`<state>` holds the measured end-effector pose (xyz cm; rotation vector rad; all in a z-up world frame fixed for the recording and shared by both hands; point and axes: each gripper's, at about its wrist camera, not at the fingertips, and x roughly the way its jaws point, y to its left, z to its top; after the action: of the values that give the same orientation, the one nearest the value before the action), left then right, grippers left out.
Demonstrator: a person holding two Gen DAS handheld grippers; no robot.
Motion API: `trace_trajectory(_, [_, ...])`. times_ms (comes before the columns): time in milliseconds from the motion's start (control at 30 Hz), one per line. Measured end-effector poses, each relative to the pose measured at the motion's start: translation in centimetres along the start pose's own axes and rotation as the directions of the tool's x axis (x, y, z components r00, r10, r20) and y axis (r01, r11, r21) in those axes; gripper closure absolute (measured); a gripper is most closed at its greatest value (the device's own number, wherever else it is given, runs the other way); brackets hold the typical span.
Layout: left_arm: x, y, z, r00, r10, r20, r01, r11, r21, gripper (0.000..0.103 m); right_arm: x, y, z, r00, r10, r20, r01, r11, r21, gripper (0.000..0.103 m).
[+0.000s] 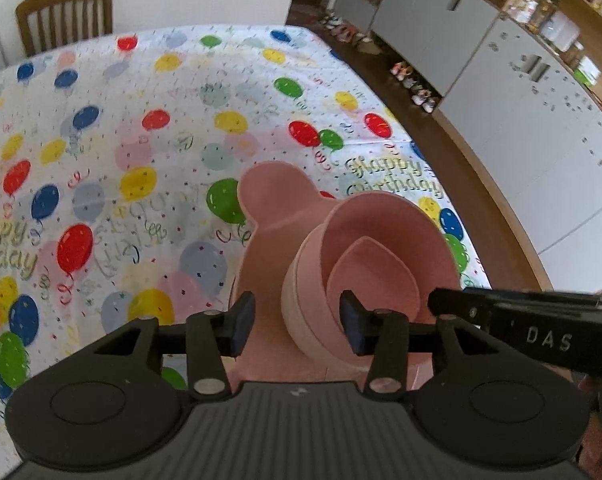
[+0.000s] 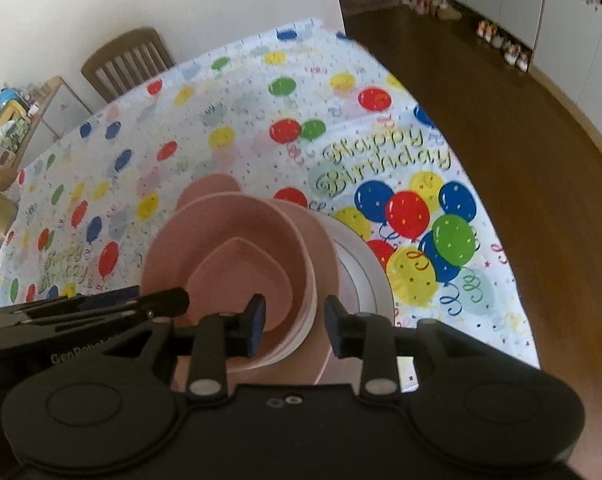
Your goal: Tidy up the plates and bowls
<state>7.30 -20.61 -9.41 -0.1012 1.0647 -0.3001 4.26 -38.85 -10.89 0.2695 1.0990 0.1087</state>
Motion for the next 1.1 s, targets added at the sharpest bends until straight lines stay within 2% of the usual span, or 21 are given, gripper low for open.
trace_trajectory(100, [-1.6,0.2,-0.6,0.999,-0.007,0.036,0.006,0.999,0.033,0.047,-1.4,0.4,-0.8,0.999,0.002,0.052,-0.002,1.000,0.005,0.064])
trace_trajectory(267, [-4.3,0.9,-1.7,0.996,-0.033,0.081,0.026,0.997,0.075,0.046,-3.5,1.1,-2.7,0.990,0.027,0.142,-0.029,0.999,0.016,0.060])
trace_trajectory(367, [-5.8,1.2,-2.4,0.993,-0.037,0.116,0.025,0.994,0.104,0.038,-4.8,1.8,-3.6,0.981,0.033,0.190,-0.034,0.999,0.003,0.053])
trace_trajectory(467, [-7.2,1.6,-3.2,0.988,-0.053,0.143,0.035,0.992,0.125,0.038,-6.2,2.8,-4.6,0.971,0.038,0.236,-0.036,0.999,-0.014,0.044])
trace_trajectory(700, [-10.5,2.5,-5.4,0.975,-0.088,0.206,0.055,0.985,0.161,0.037,-9.0,4.7,-6.8,0.943,0.063,0.327,-0.053,0.998,-0.038,0.034])
trace_trajectory(1100, [-13.9,4.3,-9.0,0.954,-0.132,0.270,0.089,0.982,0.164,0.037,-12.2,7.4,-11.3,0.888,0.086,0.452,-0.039,0.993,-0.114,0.012])
